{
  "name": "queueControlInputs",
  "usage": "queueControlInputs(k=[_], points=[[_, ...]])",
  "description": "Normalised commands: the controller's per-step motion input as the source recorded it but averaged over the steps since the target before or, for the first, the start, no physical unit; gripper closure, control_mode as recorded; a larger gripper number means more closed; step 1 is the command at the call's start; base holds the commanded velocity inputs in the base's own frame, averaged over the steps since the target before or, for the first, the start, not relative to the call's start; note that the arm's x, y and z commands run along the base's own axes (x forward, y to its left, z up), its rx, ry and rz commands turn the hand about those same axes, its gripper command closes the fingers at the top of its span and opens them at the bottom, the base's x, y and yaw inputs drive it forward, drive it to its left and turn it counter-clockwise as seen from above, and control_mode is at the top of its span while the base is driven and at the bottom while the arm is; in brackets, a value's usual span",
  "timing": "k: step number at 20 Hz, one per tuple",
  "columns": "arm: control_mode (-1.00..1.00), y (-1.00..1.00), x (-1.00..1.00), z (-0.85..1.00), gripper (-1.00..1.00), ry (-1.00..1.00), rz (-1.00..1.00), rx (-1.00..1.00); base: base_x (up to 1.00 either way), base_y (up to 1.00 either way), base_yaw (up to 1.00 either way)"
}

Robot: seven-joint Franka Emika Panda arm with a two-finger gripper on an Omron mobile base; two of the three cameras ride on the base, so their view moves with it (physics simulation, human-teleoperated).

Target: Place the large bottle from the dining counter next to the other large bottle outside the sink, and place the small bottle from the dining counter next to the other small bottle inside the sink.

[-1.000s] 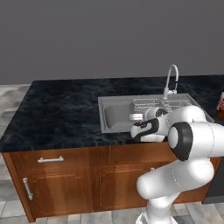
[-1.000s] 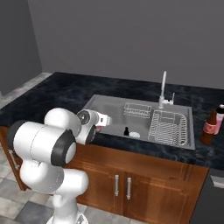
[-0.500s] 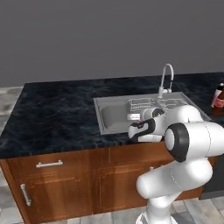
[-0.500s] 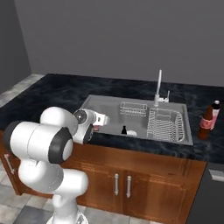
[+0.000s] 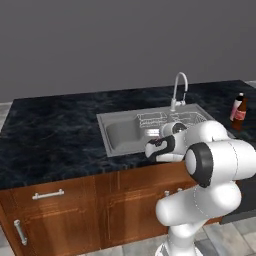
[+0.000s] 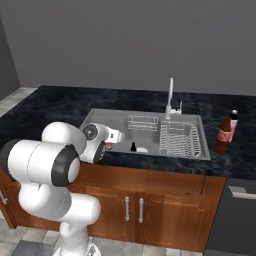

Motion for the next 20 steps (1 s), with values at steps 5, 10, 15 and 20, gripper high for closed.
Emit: queueControlInputs(k=[5,10,15,20], points=[[1.0,0.0,0.0,0.0,1.0,0.0,0.0,0.0,0.3,0.26,-0.05],[1.0,0.0,0.0,0.0,1.0,0.0,0.0,0.0,0.46,0.22,-0.02],[1.0,0.0,0.0,0.0,1.0,0.0,0.0,0.0,0.42,0.21,-0.01],[1.0,0.0,0.0,0.0,1.0,0.0,0.0,0.0,0.35,0.26,-0.01]])
